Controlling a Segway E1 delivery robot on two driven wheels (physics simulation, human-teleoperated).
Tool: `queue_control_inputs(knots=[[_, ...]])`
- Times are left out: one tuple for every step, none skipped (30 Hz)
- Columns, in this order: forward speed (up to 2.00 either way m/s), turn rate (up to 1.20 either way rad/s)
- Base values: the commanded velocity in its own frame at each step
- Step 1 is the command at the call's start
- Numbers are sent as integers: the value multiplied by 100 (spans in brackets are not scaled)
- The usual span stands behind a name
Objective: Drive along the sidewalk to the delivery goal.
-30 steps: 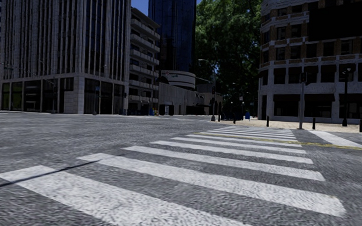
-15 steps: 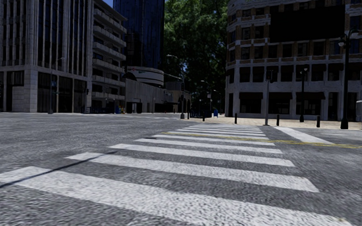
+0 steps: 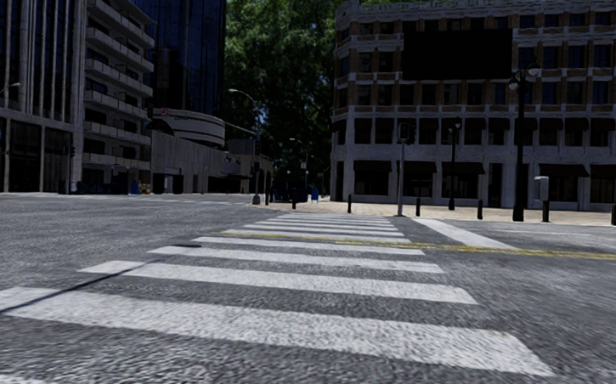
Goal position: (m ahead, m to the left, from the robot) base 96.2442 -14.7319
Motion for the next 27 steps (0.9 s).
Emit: queue_control_inputs(knots=[[150, -22], [200, 0], [200, 0], [200, 0], [200, 0], [200, 0], [200, 0], [200, 0], [200, 0], [200, 0], [200, 0], [200, 0], [200, 0], [200, 0], [200, 0], [200, 0], [200, 0], [200, 0], [200, 0], [200, 0], [200, 0], [200, 0], [200, 0], [200, 0], [200, 0], [200, 0], [200, 0]])
